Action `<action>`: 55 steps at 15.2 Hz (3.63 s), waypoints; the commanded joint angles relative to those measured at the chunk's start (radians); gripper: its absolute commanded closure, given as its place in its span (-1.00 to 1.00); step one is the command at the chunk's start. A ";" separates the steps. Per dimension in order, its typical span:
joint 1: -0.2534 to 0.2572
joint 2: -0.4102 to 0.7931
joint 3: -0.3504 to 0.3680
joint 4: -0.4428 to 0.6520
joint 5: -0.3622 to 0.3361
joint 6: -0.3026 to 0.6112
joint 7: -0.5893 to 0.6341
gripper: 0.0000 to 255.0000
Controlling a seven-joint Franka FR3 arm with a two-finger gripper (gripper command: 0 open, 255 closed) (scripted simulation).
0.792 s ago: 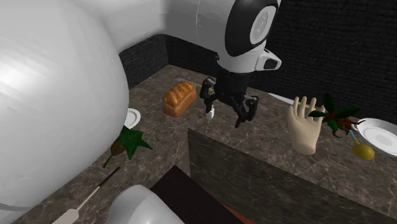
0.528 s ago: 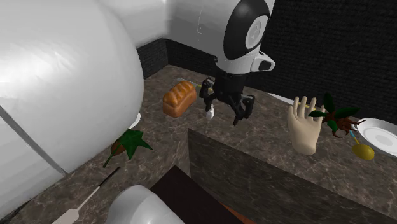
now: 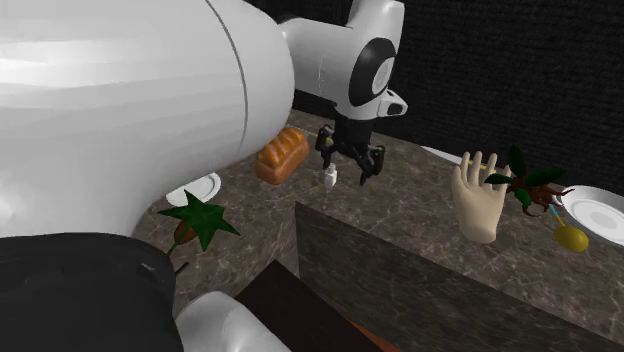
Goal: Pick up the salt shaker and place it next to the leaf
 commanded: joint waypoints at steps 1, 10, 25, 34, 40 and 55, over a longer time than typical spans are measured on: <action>0.006 0.062 0.026 0.016 0.001 0.052 0.023 -1.00; 0.025 0.383 0.115 0.162 -0.059 0.238 0.130 -1.00; 0.151 0.975 0.133 0.656 -0.281 0.323 0.318 -1.00; 0.187 1.107 0.115 0.741 -0.318 0.368 0.339 -1.00; 0.188 1.118 0.113 0.736 -0.321 0.384 0.341 -1.00; 0.187 1.104 0.116 0.741 -0.317 0.365 0.339 1.00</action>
